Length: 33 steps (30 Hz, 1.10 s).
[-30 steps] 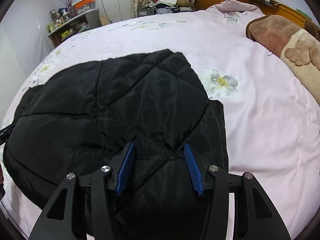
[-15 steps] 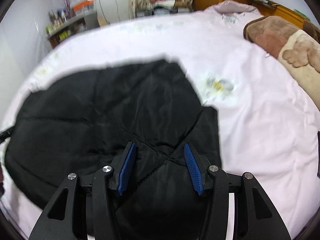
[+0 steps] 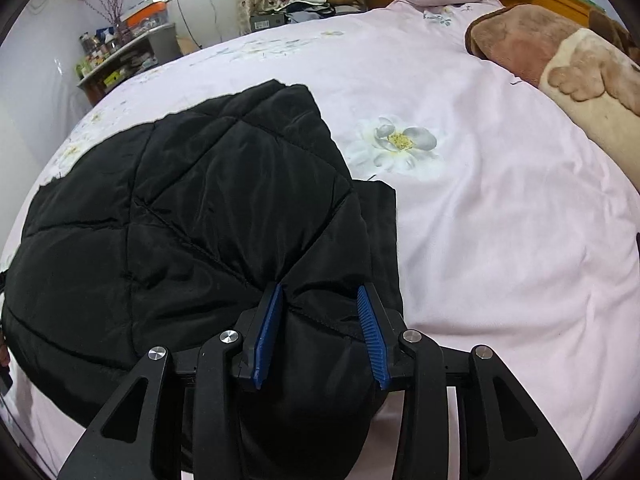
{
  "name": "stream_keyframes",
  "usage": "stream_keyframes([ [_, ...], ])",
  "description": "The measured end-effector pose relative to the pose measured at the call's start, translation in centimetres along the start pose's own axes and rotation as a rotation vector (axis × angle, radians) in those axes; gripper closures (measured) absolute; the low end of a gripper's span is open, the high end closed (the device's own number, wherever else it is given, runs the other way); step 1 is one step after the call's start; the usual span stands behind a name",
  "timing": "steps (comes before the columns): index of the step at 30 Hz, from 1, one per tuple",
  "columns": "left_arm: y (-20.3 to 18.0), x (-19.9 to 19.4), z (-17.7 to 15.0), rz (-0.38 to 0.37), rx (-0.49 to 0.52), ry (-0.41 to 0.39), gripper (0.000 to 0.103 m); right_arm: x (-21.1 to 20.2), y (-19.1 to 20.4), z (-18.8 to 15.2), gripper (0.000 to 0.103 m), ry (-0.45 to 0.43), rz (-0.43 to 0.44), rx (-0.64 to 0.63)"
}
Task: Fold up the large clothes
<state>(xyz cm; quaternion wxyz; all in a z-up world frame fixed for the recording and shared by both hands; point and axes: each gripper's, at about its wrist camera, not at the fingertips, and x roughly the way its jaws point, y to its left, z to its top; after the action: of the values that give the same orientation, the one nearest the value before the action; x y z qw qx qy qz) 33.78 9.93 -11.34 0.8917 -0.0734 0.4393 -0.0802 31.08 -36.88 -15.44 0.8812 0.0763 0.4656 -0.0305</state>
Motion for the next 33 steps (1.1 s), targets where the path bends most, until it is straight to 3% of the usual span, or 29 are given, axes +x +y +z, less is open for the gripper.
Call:
stream_keyframes([
  [8, 4.5, -4.7, 0.2, 0.009, -0.115, -0.097, 0.060, -2.5, -1.6, 0.6, 0.063, -0.036, 0.088, 0.077],
  [11, 6.2, -3.1, -0.7, -0.003, -0.173, -0.028, 0.061, -1.7, -2.7, 0.4, 0.059, -0.018, 0.109, 0.114],
  [14, 5.6, -1.4, -1.3, -0.026, -0.167, 0.012, 0.061, -0.3, -3.6, 0.0, 0.054, 0.010, 0.152, 0.169],
  [24, 5.0, 1.0, -1.1, -0.036, -0.165, 0.061, 0.058, 2.1, -5.1, 0.4, 0.043, 0.049, 0.241, 0.260],
  [28, 6.3, 1.8, -1.7, -0.075, -0.215, 0.083, 0.049, 3.1, -6.0, 0.1, 0.038, 0.079, 0.313, 0.303],
  [30, 6.9, 2.7, -1.5, -0.088, -0.241, 0.097, 0.039, 4.1, -6.7, -0.2, 0.037, 0.104, 0.357, 0.338],
  [33, 7.1, 3.8, -1.2, -0.115, -0.257, 0.109, 0.033, 5.1, -6.4, 0.2, 0.032, 0.110, 0.374, 0.338],
])
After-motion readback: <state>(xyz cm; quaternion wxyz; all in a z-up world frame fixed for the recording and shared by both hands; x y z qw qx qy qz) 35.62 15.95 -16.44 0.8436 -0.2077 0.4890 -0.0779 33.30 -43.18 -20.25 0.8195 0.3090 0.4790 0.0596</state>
